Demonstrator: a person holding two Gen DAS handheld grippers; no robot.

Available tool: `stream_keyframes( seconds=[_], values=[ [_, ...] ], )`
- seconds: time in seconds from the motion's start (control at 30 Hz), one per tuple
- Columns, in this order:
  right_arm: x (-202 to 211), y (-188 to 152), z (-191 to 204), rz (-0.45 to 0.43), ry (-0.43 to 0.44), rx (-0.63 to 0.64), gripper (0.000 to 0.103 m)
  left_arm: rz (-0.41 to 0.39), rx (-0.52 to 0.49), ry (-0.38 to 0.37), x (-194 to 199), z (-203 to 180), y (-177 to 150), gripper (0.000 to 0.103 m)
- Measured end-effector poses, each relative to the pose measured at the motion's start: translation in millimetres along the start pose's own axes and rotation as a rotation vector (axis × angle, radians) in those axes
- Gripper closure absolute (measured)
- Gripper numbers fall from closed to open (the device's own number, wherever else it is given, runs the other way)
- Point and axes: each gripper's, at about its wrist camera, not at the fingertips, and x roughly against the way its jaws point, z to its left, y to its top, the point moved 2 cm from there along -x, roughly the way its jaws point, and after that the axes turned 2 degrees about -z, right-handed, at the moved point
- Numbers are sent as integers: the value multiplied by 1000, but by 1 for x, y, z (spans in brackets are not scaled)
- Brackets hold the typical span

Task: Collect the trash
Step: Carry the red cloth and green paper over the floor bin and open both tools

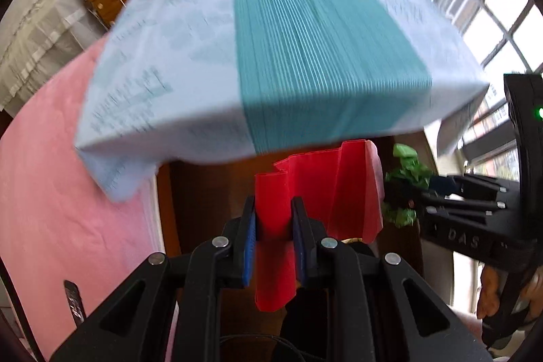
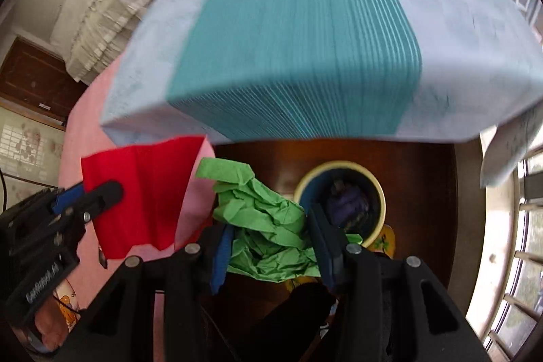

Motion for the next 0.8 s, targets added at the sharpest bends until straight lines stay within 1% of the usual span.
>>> stream_keyframes(
  seconds=[0.13,0.17,0.33,0.5,0.53,0.57,0.6,0.63,0.67,0.7,0.73,0.77,0.8],
  values=[
    [-40,-12,-30,34,-20,-27,60,58,2,6,-48,-16,-19,86],
    [-56,-15,-41,46,-19,-43,60,69,11,5,-61,-20,-24,86],
    [-119,-30,-81,79,-21,-66,59,144,64,5,-144,-33,-41,86],
    [-195,-47,-116,117,-38,-73,57,180,104,16,-225,-39,-53,83],
    [-205,-51,-121,120,-37,-75,57,190,110,27,-239,-39,-56,81],
    [-223,-54,-129,129,-33,-73,55,207,122,26,-254,-39,-59,78],
    [-233,-57,-134,139,-35,-70,54,225,142,6,-269,-38,-61,75],
    [-244,-58,-139,149,-42,-69,51,238,155,-8,-280,-39,-63,59],
    [-256,-60,-145,155,-40,-67,47,252,162,-20,-291,-39,-66,38],
    [-266,-61,-149,155,-40,-64,43,258,166,-34,-300,-39,-67,30],
    [-269,-62,-155,152,-42,-64,34,258,169,-36,-305,-38,-68,25],
    [-274,-62,-158,148,-45,-67,27,258,170,-27,-309,-38,-69,26],
    [-276,-62,-161,143,-45,-71,27,262,170,-13,-312,-39,-72,26]
  ],
)
